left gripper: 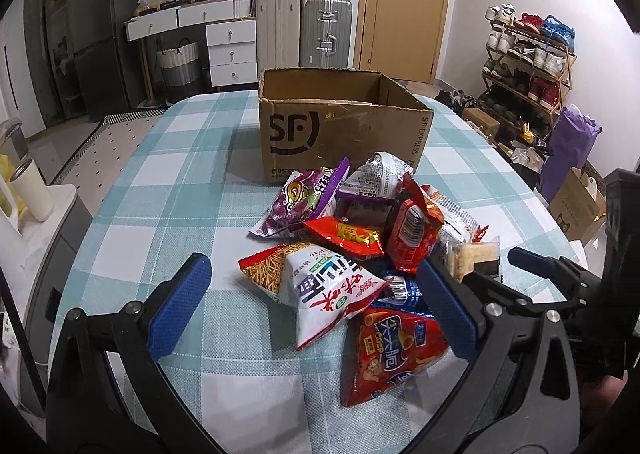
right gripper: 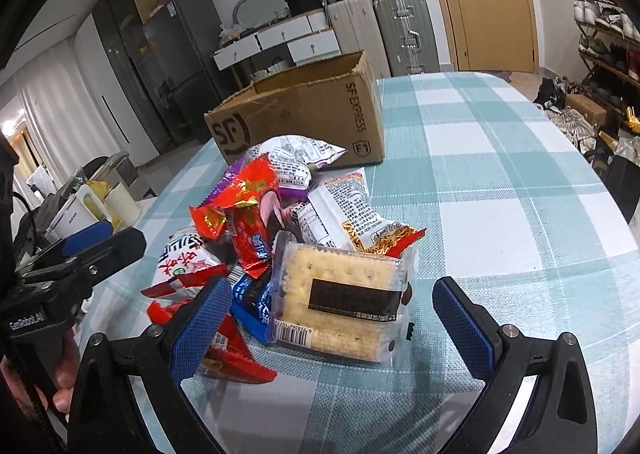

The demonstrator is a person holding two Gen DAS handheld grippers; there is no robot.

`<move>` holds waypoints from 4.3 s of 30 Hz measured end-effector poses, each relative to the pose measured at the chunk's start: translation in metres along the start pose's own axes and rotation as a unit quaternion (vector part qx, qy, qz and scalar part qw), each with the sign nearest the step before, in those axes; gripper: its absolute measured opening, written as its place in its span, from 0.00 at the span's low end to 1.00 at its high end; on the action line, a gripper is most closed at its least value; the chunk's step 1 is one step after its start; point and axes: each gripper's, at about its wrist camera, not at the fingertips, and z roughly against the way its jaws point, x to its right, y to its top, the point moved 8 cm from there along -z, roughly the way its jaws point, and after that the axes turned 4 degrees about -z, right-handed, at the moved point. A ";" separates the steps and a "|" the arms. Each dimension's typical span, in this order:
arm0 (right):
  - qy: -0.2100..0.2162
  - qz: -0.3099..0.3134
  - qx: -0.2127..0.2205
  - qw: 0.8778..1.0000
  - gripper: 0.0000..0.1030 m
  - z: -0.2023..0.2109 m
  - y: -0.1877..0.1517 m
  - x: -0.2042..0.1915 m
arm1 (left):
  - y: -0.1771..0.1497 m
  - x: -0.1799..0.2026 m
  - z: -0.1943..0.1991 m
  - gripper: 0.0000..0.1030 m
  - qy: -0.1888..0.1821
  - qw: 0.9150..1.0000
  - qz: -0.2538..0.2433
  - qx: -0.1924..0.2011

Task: Organize snacks
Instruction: 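Grasp the clear cracker pack with the right gripper, then lift the cracker pack with the right gripper while the left gripper approaches the red snack bag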

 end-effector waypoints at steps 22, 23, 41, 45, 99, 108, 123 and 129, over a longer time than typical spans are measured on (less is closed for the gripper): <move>-0.042 0.002 -0.053 0.998 0.69 -0.040 -0.009 0.006 | -0.005 -0.015 -0.013 0.99 -0.004 1.000 0.018 -0.011; -0.041 0.002 -0.054 0.998 0.67 -0.039 -0.009 0.006 | -0.005 -0.015 -0.013 0.99 -0.004 1.000 0.018 -0.010; -0.013 -0.016 -0.030 0.999 0.61 -0.015 -0.007 0.007 | -0.019 -0.017 -0.006 0.99 -0.009 0.999 0.021 -0.024; -0.011 -0.017 -0.021 1.000 0.61 -0.008 -0.005 0.006 | -0.025 -0.012 -0.004 0.99 -0.021 0.999 0.020 -0.031; 0.017 -0.045 0.016 0.999 0.61 0.029 -0.006 0.027 | -0.057 0.081 -0.041 0.48 -0.039 0.991 -0.096 -0.080; 0.018 -0.046 0.019 0.999 0.61 0.032 -0.007 0.028 | -0.057 0.081 -0.038 0.37 -0.086 0.989 -0.091 -0.075; 0.022 -0.031 0.025 0.999 0.61 0.041 -0.002 0.015 | -0.052 0.071 -0.021 0.22 -0.148 0.985 -0.051 -0.071; 0.024 -0.031 0.023 0.999 0.61 0.041 -0.002 0.012 | -0.051 0.070 -0.016 0.19 -0.173 0.982 -0.036 -0.071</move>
